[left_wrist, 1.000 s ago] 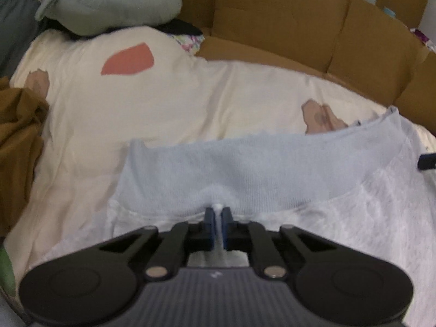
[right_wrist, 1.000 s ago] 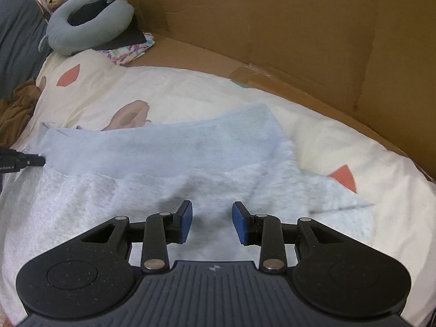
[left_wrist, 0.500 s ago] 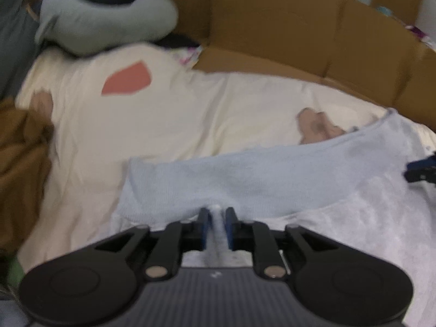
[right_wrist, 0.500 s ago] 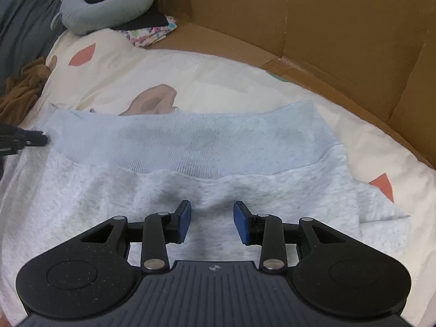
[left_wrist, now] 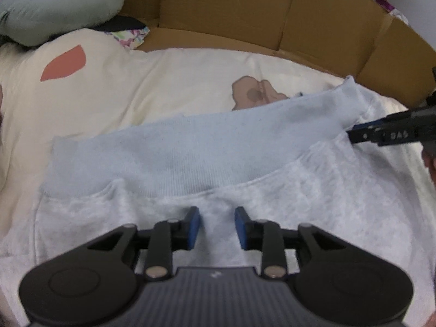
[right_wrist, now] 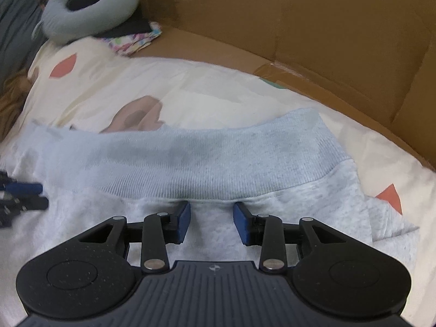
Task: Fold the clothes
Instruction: 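Open both grippers to release the hem and pull them back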
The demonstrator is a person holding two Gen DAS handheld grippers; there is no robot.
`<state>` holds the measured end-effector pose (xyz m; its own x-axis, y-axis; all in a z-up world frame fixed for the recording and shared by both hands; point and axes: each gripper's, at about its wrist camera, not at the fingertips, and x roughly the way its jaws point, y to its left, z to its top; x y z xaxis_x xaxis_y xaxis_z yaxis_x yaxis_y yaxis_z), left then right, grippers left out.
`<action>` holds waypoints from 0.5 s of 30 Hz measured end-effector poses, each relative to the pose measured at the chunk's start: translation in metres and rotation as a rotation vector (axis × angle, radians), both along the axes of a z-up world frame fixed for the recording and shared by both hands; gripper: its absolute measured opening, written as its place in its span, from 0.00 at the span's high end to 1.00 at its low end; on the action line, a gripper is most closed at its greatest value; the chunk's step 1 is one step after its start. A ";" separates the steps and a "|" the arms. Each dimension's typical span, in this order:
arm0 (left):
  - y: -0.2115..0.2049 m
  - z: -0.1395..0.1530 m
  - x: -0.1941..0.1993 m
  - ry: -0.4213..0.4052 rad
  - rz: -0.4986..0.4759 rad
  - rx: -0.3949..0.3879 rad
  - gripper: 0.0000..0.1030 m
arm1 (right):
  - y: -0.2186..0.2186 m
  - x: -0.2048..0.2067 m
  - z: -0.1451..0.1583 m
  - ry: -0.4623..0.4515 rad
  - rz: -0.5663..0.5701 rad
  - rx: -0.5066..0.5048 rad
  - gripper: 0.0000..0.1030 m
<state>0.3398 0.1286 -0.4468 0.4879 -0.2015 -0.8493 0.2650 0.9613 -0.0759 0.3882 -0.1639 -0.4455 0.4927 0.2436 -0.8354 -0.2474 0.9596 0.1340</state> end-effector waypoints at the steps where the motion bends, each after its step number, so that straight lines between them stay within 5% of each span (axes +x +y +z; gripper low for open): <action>1: -0.001 -0.001 0.003 -0.008 0.011 0.003 0.70 | 0.000 0.002 0.000 -0.001 -0.007 0.001 0.60; 7: -0.013 -0.003 0.016 -0.058 0.023 0.059 0.71 | 0.001 0.006 0.001 -0.010 -0.017 -0.001 0.61; 15: -0.011 0.005 0.040 -0.053 0.072 0.033 0.75 | -0.009 0.000 0.021 -0.003 -0.017 0.027 0.60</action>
